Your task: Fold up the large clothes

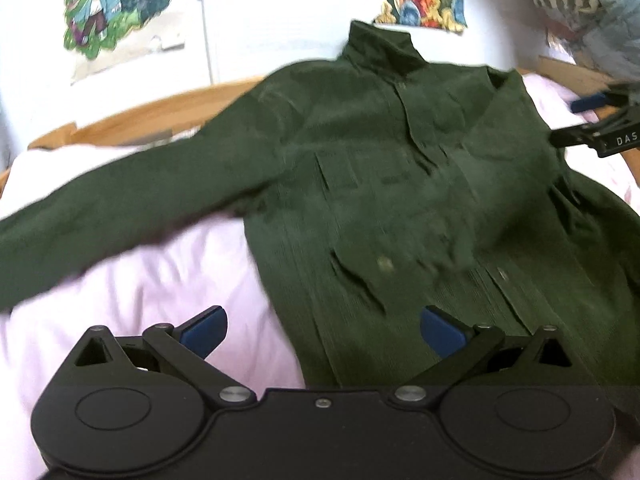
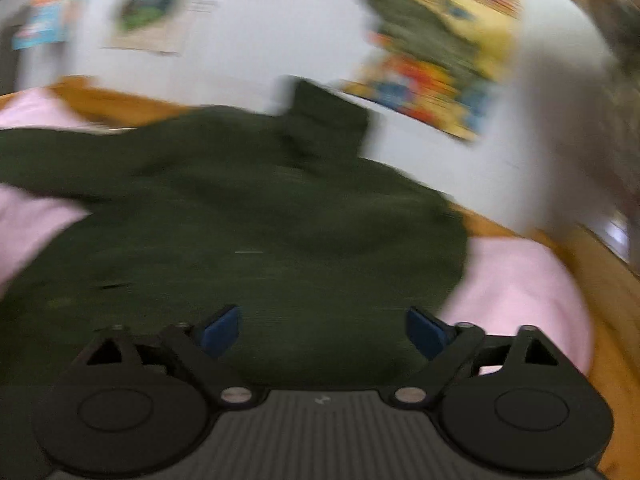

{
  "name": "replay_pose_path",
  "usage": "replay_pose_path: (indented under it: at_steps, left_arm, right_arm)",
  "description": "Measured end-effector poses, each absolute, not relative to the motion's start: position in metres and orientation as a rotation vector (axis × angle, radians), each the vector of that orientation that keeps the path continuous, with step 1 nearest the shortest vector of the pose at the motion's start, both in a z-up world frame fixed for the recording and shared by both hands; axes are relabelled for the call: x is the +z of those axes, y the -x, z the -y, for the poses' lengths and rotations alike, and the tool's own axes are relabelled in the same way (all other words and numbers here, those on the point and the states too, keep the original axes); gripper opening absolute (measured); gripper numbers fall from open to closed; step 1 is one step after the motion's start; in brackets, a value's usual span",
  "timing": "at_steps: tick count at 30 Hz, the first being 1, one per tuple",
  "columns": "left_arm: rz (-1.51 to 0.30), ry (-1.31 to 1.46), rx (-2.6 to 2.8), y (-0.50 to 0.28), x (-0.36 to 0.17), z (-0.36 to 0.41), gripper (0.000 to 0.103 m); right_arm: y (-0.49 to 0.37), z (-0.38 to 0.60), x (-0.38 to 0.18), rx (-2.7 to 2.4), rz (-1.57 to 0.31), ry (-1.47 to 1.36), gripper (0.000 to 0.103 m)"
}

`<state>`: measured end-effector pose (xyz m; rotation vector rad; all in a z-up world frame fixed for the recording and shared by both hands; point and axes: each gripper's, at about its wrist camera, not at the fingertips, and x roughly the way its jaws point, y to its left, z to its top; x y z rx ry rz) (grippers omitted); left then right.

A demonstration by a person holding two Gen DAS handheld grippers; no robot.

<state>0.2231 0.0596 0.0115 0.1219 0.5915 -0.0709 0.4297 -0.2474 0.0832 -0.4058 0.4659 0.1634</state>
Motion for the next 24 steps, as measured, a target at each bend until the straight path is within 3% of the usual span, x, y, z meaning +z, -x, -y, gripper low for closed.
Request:
replay_pose_path:
  at_steps: [4,9,10,11,12,13,17,20,21,24]
  left_arm:
    - [-0.57,-0.119,-0.03,-0.267,0.008,-0.058,0.102]
    - [-0.597,-0.116,-0.025,-0.319,-0.01,-0.049,0.102]
    - [-0.602,-0.124,-0.031,-0.326,-0.015,-0.047,0.102]
    - [-0.607,-0.125,-0.046,-0.332,-0.019,-0.045,0.102]
    - [-0.608,-0.12,-0.064,-0.337,-0.024,-0.044,0.102]
    - [-0.605,-0.112,-0.08,-0.341,-0.028,-0.043,0.102]
    - [-0.583,-0.104,-0.117,-0.354,-0.04,-0.035,0.102]
    - [-0.579,-0.151,-0.098,-0.366,-0.046,-0.022,0.102]
    - [-0.588,-0.177,-0.082,-0.371,-0.048,-0.016,0.102]
    - [-0.598,-0.207,-0.043,-0.38,-0.052,-0.008,0.103]
  right_arm:
    - [-0.5,0.292,0.092,0.018,-0.46,0.206,0.073]
    - [-0.565,0.318,0.096,0.024,-0.424,0.037,0.069]
    - [-0.575,0.321,0.097,0.024,-0.422,0.029,0.064]
    - [-0.582,0.322,0.097,0.021,-0.42,0.026,0.055]
    - [-0.589,0.322,0.1,0.02,-0.429,0.03,0.017]
    - [-0.592,0.322,0.101,0.015,-0.434,0.037,0.009]
    - [-0.59,0.321,0.123,-0.001,-0.294,0.133,0.006]
    - [-0.601,0.324,0.115,-0.018,-0.336,0.164,0.007]
    - [-0.6,0.325,0.11,-0.029,-0.348,0.172,0.012]
    - [-0.578,0.335,0.098,-0.045,-0.364,0.162,0.04]
